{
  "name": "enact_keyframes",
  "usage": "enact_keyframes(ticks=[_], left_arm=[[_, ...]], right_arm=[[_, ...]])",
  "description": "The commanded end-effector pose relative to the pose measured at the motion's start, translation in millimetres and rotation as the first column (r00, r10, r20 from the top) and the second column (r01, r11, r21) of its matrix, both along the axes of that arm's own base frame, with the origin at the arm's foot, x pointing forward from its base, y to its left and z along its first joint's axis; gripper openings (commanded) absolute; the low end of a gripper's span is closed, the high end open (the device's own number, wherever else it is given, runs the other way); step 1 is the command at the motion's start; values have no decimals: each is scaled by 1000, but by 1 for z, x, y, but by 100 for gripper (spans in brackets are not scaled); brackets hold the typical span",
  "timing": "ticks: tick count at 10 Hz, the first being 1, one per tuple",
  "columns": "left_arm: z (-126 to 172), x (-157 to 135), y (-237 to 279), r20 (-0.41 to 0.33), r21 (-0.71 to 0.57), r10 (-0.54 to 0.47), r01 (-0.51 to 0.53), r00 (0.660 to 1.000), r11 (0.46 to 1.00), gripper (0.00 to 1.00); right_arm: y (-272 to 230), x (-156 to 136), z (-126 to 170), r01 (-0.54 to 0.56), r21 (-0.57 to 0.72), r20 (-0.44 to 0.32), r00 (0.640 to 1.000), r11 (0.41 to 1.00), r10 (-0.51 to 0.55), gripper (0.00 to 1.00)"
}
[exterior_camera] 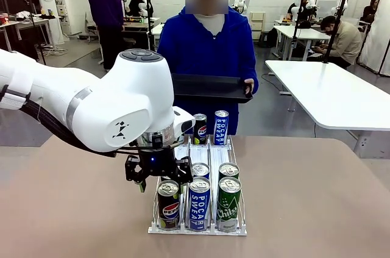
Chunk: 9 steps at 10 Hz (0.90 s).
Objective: Retrieve and hand over the desired beverage to the person.
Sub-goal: Pick up a can of the same type that the person held from the Automatic Can Dispenser.
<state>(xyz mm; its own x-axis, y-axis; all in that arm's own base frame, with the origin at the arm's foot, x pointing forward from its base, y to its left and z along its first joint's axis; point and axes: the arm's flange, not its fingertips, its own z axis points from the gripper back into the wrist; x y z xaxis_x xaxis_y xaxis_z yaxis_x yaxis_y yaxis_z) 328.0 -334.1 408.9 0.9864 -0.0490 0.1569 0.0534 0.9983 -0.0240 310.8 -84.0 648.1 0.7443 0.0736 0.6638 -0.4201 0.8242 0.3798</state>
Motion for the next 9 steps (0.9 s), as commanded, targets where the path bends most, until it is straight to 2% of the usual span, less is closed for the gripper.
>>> enact_keyframes(ticks=[1, 2, 3, 4, 5, 6, 8, 9], left_arm=[[-3, 1, -8, -21, -1, 24, -24, 999, 1000, 100], [-3, 2, -8, -33, -14, 21, -21, 999, 1000, 100], [-3, 2, -8, -46, -30, 14, -15, 999, 999, 93], [-3, 3, -8, -60, -37, 16, -18, 998, 999, 41], [-3, 3, -9, -65, -36, 19, -22, 998, 999, 34], [-3, 4, -9, -69, -35, 18, -21, 997, 999, 0], [-3, 4, -9, -74, -33, 19, -21, 997, 999, 0], [-3, 4, -9, -74, -33, 19, -22, 997, 999, 17]], right_arm=[[0, 2, -1, -24, 22, 8, 1000, 999, 24, 100], [0, 2, -1, -24, 22, 8, 1000, 999, 24, 100], [0, 2, -1, -24, 22, 8, 1000, 999, 24, 100], [0, 2, -1, -24, 22, 8, 1000, 999, 24, 100], [0, 2, -1, -24, 22, 8, 1000, 999, 24, 100], [0, 2, -1, -24, 22, 8, 1000, 999, 24, 100], [0, 2, -1, -24, 22, 8, 1000, 999, 24, 100], [0, 2, -1, -24, 22, 8, 1000, 999, 24, 100]])
